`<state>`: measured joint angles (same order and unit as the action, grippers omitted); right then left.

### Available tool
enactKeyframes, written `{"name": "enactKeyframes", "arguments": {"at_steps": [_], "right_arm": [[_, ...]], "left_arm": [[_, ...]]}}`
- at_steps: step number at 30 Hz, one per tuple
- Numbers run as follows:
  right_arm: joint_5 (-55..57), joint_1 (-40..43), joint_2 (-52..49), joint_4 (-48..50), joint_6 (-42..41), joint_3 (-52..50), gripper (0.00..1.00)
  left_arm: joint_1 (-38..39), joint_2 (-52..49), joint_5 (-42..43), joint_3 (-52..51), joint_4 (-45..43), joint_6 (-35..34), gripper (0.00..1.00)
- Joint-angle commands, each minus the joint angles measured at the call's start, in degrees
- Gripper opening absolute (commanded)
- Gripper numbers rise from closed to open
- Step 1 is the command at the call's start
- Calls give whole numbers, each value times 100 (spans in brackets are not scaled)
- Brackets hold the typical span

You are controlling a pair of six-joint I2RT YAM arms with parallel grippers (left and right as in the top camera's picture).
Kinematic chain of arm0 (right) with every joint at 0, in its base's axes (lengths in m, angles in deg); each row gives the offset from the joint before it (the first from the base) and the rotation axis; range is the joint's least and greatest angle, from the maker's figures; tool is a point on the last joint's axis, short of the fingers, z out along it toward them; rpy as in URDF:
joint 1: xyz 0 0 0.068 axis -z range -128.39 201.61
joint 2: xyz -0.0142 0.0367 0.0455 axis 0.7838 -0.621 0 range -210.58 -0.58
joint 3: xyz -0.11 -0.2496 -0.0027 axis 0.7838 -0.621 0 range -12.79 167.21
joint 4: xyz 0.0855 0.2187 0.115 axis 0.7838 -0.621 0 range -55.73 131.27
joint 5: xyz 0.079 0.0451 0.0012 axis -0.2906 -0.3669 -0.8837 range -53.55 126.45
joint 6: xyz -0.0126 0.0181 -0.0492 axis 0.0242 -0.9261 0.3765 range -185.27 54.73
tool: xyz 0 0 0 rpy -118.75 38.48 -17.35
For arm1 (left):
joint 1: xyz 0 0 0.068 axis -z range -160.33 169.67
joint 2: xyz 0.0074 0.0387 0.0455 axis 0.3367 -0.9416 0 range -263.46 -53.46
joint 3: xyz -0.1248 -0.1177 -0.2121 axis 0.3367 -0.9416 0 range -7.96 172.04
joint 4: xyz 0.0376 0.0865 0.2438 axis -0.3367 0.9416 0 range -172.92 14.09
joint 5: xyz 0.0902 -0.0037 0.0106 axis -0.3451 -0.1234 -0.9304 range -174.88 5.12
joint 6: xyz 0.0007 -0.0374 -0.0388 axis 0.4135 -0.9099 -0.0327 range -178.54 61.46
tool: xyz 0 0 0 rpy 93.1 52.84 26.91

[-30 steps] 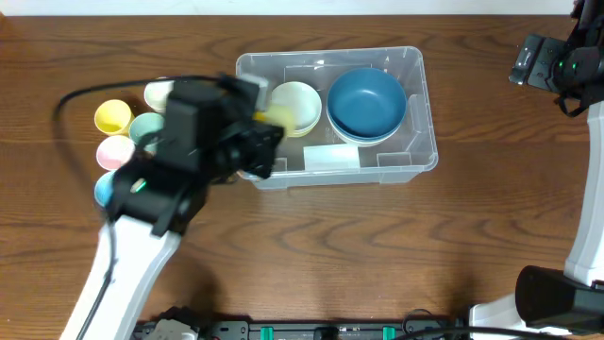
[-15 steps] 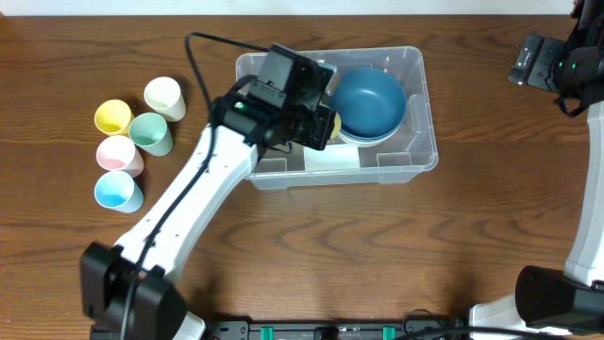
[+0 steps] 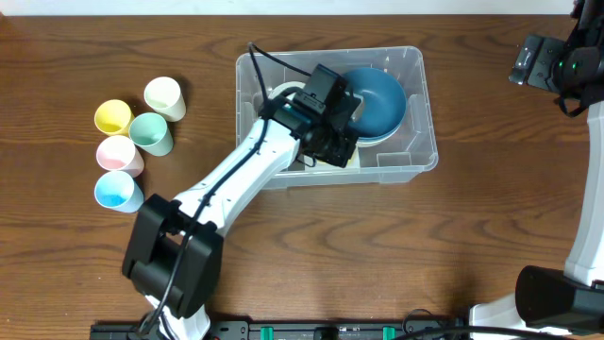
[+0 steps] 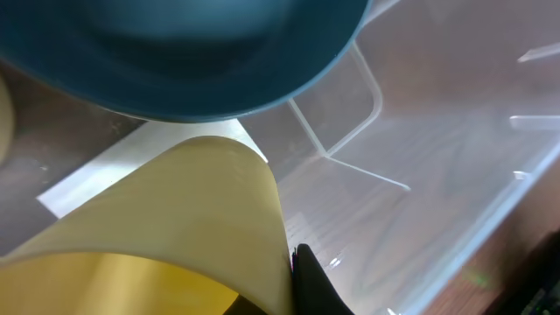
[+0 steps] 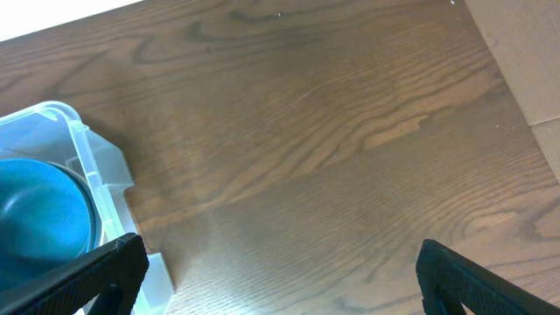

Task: Pack container
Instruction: 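Lower the yellow cup into the bin's front and release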

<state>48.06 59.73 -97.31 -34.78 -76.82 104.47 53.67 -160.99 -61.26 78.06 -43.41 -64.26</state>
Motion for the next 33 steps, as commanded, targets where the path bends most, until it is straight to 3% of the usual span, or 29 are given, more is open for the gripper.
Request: {"name": "enactKeyframes", "arguments": {"at_steps": [1, 12, 16, 17, 22, 28, 29, 31, 32, 33], "right_arm": [[39, 11, 7, -7, -63, 4, 99], [39, 11, 7, -7, -63, 4, 99], [39, 13, 7, -7, -63, 4, 99], [39, 11, 7, -7, -63, 4, 99], [39, 11, 7, -7, -63, 4, 99], [39, 13, 7, -7, -63, 4, 99], [39, 13, 7, -7, -63, 4, 99], [39, 13, 7, -7, -63, 4, 99], [39, 11, 7, -7, -63, 4, 99], [39, 11, 7, -7, -63, 4, 99]], "left_arm": [[11, -234, -50, 149, -4, 96, 6], [11, -791, -52, 144, 35, 94, 7], [11, -798, -50, 144, 72, 94, 52], [11, -789, -50, 144, 72, 94, 58], [11, -699, -48, 166, 70, 70, 68], [11, -254, -50, 214, 68, 70, 67], [11, -151, -50, 214, 68, 70, 60], [11, 22, -48, 214, 70, 68, 31], [11, 92, -50, 214, 70, 55, 21], [11, 142, -48, 214, 72, 46, 19]]}}
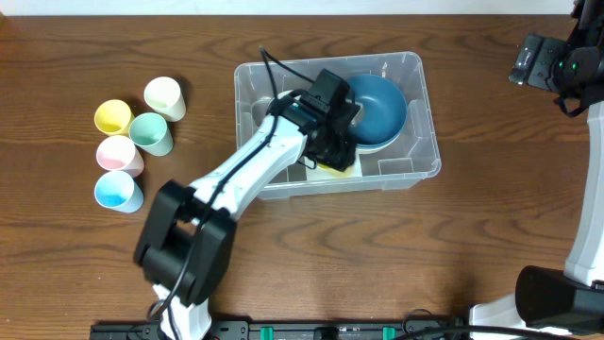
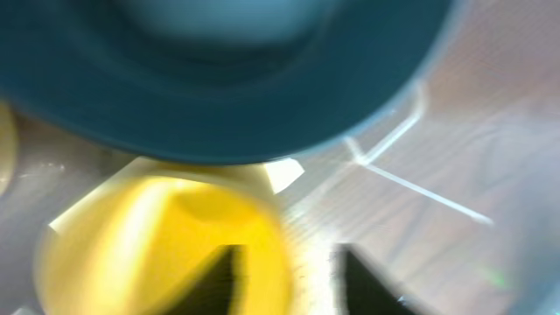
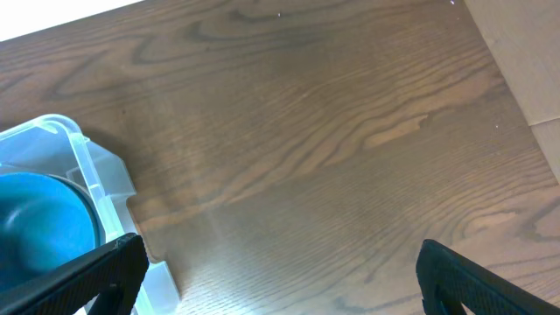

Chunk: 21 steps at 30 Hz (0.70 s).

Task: Pack container
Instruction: 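Lower the yellow cup into the bin's front and release, then move the left gripper back to the green cup and grasp it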

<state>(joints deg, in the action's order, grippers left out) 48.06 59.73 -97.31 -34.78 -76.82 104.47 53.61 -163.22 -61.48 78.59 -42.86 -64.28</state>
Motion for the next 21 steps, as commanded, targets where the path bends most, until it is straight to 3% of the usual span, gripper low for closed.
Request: {"name": "enactKeyframes", "arguments": {"at_steps": [1, 16, 21], "right_arm": [[39, 11, 7, -7, -63, 4, 99], [39, 11, 7, -7, -63, 4, 99], [39, 13, 7, -7, -63, 4, 99]], "left_arm": [[17, 413, -26, 162, 22, 26, 13], [9, 433, -85, 155, 212, -33, 13], [-260, 656, -560, 205, 385, -37, 28]]}}
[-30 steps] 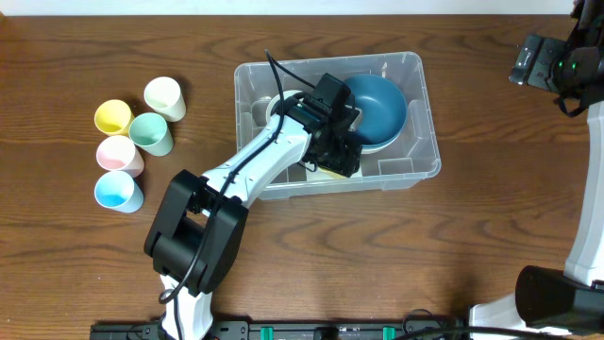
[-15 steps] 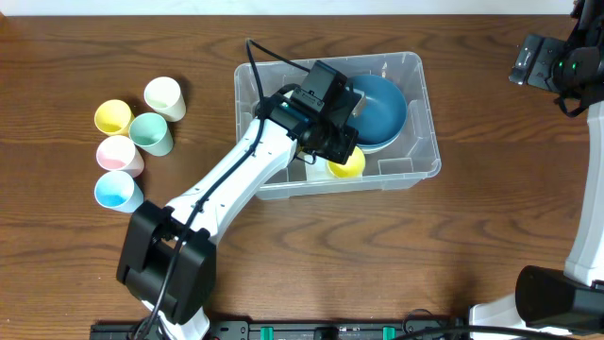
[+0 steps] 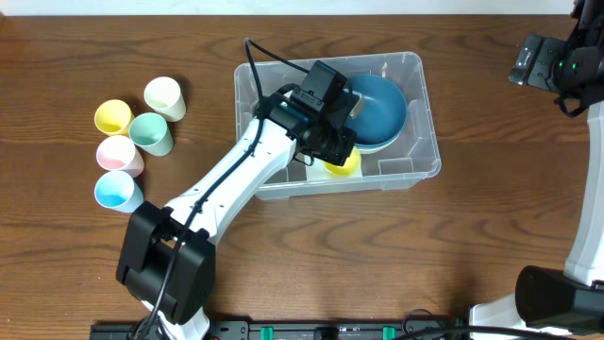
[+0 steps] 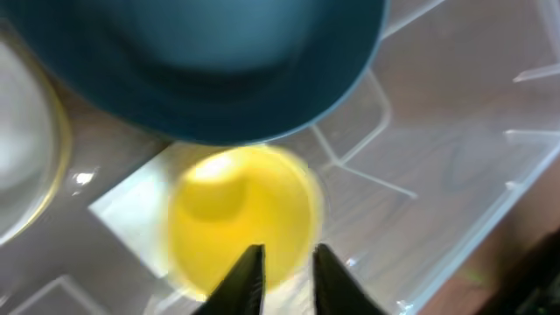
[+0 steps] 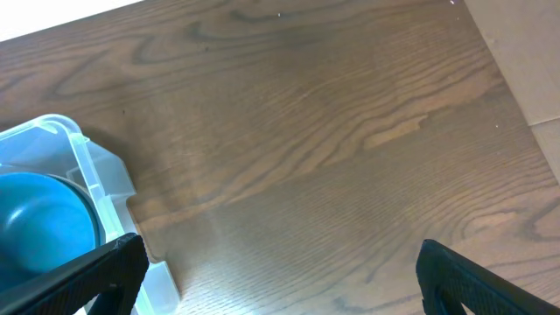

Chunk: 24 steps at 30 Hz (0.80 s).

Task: Pack container
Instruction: 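Move the left gripper back to the green cup and grasp it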

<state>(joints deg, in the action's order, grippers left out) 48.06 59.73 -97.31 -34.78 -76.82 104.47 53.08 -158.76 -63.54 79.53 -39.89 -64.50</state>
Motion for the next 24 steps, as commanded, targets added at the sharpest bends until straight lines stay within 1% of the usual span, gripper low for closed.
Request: {"name": "enactKeyframes", "arguments": {"at_steps": [1, 4, 7, 12, 17, 19, 21, 24], "right_arm": [[39, 13, 7, -7, -63, 4, 99], [39, 11, 7, -7, -63, 4, 99], [39, 11, 7, -7, -63, 4, 99], [39, 11, 7, -7, -63, 4, 99], [39, 13, 7, -7, -63, 4, 99], [39, 11, 7, -7, -63, 4, 99], [39, 11, 7, -7, -63, 4, 99], [39, 11, 7, -7, -63, 4, 99]], "left_arm": [[-332, 308, -411, 153, 170, -17, 31], [-833, 643, -553, 293, 420, -15, 34], [-1517, 992, -599, 435, 612, -17, 34], [-2632, 1377, -643, 459, 640, -13, 34], [-3469, 1207, -942, 457, 691, -9, 34], [-3659, 1058, -1054, 457, 691, 11, 34], [-3790, 879, -1062, 457, 691, 188, 34], [-3893, 577, -1473, 457, 732, 254, 34]]}}
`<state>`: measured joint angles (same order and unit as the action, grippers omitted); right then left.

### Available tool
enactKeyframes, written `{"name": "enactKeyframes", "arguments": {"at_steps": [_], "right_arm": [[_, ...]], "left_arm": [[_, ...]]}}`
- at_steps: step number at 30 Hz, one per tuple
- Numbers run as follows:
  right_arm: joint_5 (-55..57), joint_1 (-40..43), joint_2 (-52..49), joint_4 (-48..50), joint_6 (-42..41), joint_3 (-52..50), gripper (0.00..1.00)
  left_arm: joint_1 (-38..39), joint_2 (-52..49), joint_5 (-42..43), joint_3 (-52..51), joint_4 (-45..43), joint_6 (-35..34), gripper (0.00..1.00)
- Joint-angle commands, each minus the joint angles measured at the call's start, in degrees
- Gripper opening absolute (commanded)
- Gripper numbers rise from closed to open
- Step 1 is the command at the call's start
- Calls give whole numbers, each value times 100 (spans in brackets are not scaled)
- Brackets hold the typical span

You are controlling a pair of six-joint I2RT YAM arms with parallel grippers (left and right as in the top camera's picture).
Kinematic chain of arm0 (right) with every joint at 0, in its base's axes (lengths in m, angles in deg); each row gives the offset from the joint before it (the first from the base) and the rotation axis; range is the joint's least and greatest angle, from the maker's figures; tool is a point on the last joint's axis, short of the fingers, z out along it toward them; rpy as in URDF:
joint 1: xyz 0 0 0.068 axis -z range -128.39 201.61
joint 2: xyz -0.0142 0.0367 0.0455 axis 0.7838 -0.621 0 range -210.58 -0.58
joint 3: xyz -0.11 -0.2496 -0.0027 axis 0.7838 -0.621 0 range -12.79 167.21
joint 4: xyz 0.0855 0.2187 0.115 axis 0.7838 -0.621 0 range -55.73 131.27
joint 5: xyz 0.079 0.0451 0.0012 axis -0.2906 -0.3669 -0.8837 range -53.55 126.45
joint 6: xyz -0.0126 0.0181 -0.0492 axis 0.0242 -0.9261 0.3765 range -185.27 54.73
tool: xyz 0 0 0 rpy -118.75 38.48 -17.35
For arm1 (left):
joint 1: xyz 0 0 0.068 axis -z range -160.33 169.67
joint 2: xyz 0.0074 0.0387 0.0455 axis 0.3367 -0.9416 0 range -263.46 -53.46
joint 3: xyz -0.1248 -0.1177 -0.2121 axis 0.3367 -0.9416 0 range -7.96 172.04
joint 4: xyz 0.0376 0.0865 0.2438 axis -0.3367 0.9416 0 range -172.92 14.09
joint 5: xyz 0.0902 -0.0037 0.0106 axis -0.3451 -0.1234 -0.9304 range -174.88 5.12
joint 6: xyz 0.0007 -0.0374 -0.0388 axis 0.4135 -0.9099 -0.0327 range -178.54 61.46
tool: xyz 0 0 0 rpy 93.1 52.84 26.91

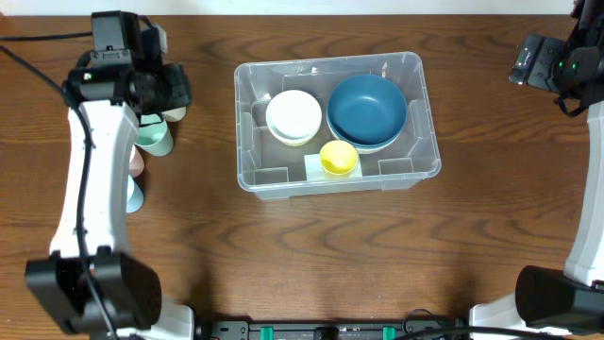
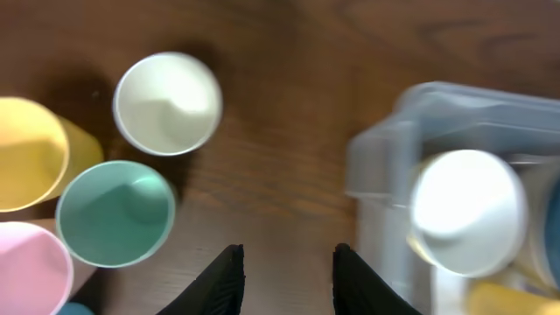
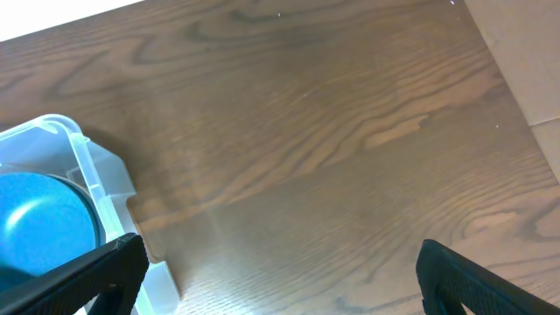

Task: Pack container
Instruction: 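Move the left gripper back to the green cup and grasp it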

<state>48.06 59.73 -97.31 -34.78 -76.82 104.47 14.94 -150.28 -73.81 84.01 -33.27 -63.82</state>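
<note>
A clear plastic container (image 1: 420, 142) sits mid-table. It holds stacked white bowls (image 1: 294, 116), stacked blue bowls (image 1: 368, 109) and a yellow cup (image 1: 339, 159) standing upright. My left gripper (image 1: 170, 90) hovers over the table's left side, open and empty (image 2: 286, 262). Below it in the left wrist view are a cream cup (image 2: 168, 103), a yellow cup (image 2: 31, 153), a teal cup (image 2: 115, 213) and a pink cup (image 2: 31, 267). My right gripper (image 1: 557, 66) hangs at the far right, open wide (image 3: 280, 271) over bare wood.
In the overhead view the left arm covers most of the loose cups; the teal cup (image 1: 154, 140) and a blue cup (image 1: 135, 194) peek out beside it. The container's corner (image 3: 52, 140) shows in the right wrist view.
My left gripper was open above the yellow cup inside the container; now it is outside, over the loose cups at the left. The yellow cup stays in the container. The right arm is unchanged.
My left gripper was in the container, a yellow cup between its fingers beside the blue bowls. Then the cup stood on the container floor with the fingers apart over it. Then the gripper was higher, clear of the cup, and now over the loose cups.
</note>
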Motion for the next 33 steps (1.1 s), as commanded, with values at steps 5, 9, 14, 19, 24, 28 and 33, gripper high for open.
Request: {"name": "enactKeyframes", "arguments": {"at_steps": [5, 9, 14, 19, 24, 28, 33], "right_arm": [[39, 11, 7, -7, -63, 4, 99], [39, 11, 7, -7, -63, 4, 99], [39, 11, 7, -7, -63, 4, 99], [39, 11, 7, -7, -63, 4, 99], [39, 11, 7, -7, -63, 4, 99], [39, 11, 7, -7, -63, 4, 99], [39, 11, 7, -7, -63, 4, 99]], "left_arm": [[-131, -741, -1143, 9, 256, 337, 34], [-199, -1067, -1331, 9, 350, 337, 34], [-356, -1432, -1331, -4, 376, 367, 34], [-535, -1801, -1327, -57, 387, 470, 34], [-623, -2159, -1327, -61, 385, 468, 34], [-619, -2293, -1325, -61, 391, 463, 9], [-614, -2221, -1244, -59, 498, 323, 6]]}}
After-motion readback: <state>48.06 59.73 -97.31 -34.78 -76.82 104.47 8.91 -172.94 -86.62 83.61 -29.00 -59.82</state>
